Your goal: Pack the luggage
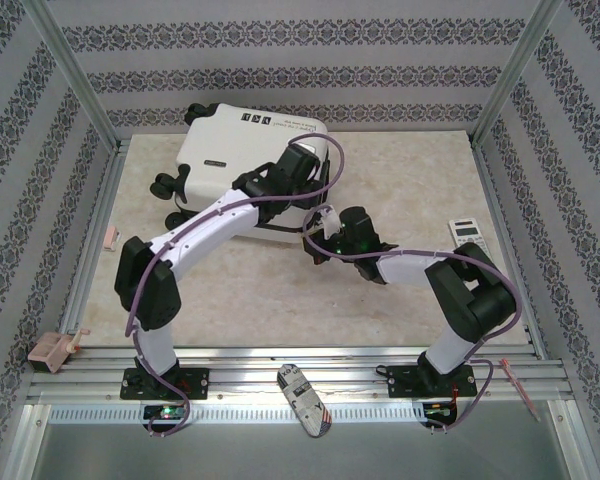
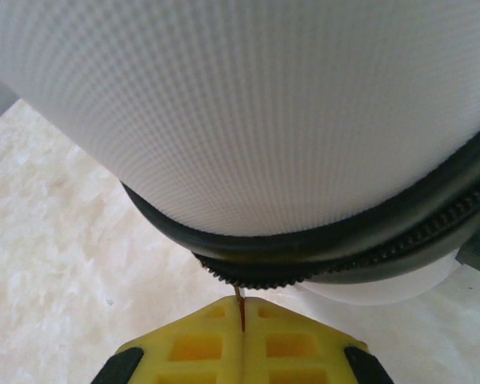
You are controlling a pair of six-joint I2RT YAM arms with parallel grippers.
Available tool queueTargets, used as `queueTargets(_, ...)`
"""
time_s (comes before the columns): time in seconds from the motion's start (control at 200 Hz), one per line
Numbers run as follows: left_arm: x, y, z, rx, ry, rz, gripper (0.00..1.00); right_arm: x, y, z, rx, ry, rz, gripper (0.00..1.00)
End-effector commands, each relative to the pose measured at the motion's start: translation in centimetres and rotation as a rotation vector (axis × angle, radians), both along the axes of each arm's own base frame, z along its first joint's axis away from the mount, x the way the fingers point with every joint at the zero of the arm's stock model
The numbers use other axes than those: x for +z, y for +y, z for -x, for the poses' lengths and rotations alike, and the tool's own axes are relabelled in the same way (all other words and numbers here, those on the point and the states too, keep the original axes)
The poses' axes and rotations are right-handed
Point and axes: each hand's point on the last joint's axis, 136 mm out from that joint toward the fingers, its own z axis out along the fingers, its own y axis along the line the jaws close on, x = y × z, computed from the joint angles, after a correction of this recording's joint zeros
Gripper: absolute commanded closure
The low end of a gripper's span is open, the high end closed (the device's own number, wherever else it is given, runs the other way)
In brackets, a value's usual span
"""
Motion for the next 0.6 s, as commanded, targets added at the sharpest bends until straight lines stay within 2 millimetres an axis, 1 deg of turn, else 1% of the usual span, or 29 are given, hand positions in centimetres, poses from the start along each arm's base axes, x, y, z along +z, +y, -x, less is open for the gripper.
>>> queueTargets(0.0, -8.3, 4.4, 4.3, 0.062, 0.277, -0.189, 0.25, -0.7, -3.1, -3.0, -0.192, -0.041, 0.116, 1.00)
queueTargets(0.11, -8.9, 4.3, 4.2, 0.067, 0.287, -0.180, 0.26, -1.1, -4.9, -4.0, -0.298, -0.047, 0.169, 1.00)
queueTargets(0.205, -9.2, 4.4, 4.1, 0.071, 0.291, -0.180, 0.26, -0.8, -6.3, -4.4, -0.369, -0.041, 0.179, 1.00)
queueTargets(0.345, -9.3, 4.8, 4.2, 0.077, 0.292, -0.189, 0.27, -0.2, -7.8, -5.1, -0.430, -0.019, 0.169, 1.00)
queueTargets(0.425, -9.1, 5.1, 4.1, 0.084, 0.288, -0.192, 0.27, 0.3, -8.2, -5.5, -0.450, -0.004, 0.137, 1.00)
queueTargets(0.5, -8.9, 5.4, 4.0, 0.089, 0.281, -0.194, 0.27, 1.1, -8.1, -5.7, -0.445, -0.003, 0.100, 1.00)
queueTargets(0.595, -8.6, 5.6, 4.0, 0.094, 0.275, -0.199, 0.27, 1.8, -8.3, -5.8, -0.448, 0.007, 0.093, 1.00)
